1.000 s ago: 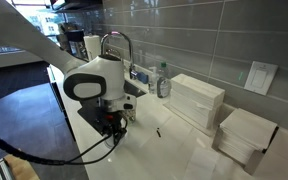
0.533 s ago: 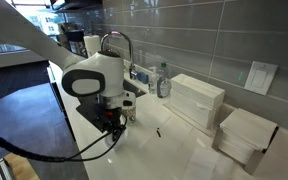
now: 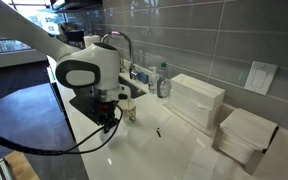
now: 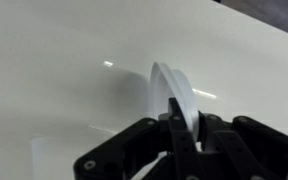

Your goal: Flip the white paper cup lid one hundred and eighty degrees over

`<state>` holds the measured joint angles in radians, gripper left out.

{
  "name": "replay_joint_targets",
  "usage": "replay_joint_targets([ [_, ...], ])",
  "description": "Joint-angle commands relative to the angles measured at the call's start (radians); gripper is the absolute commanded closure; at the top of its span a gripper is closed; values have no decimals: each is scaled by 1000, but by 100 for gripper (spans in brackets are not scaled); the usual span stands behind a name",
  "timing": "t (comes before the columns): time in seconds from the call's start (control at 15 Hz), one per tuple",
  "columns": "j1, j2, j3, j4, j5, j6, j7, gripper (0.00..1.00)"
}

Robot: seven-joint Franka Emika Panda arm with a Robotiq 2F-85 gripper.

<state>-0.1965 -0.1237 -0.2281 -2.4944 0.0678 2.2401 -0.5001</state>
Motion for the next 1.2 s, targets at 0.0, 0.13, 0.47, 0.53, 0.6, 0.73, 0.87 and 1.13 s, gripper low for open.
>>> replay_joint_targets([
  [0.0, 14, -43, -12, -21, 40, -45, -55, 99],
  [0.13, 20, -52, -21, -14, 86, -82, -117, 99],
  [0.47, 25, -8, -67, 50, 329, -234, -374, 99],
  [0.53, 19, 11, -78, 69, 378, -267, -416, 99],
  [0.6, 13, 30, -89, 88, 425, -304, -459, 99],
  [0.73, -5, 86, -113, 141, 497, -404, -545, 99],
  [0.87, -34, 157, -129, 199, 556, -516, -588, 99],
  [1.13, -104, 288, -125, 295, 642, -696, -615, 99],
])
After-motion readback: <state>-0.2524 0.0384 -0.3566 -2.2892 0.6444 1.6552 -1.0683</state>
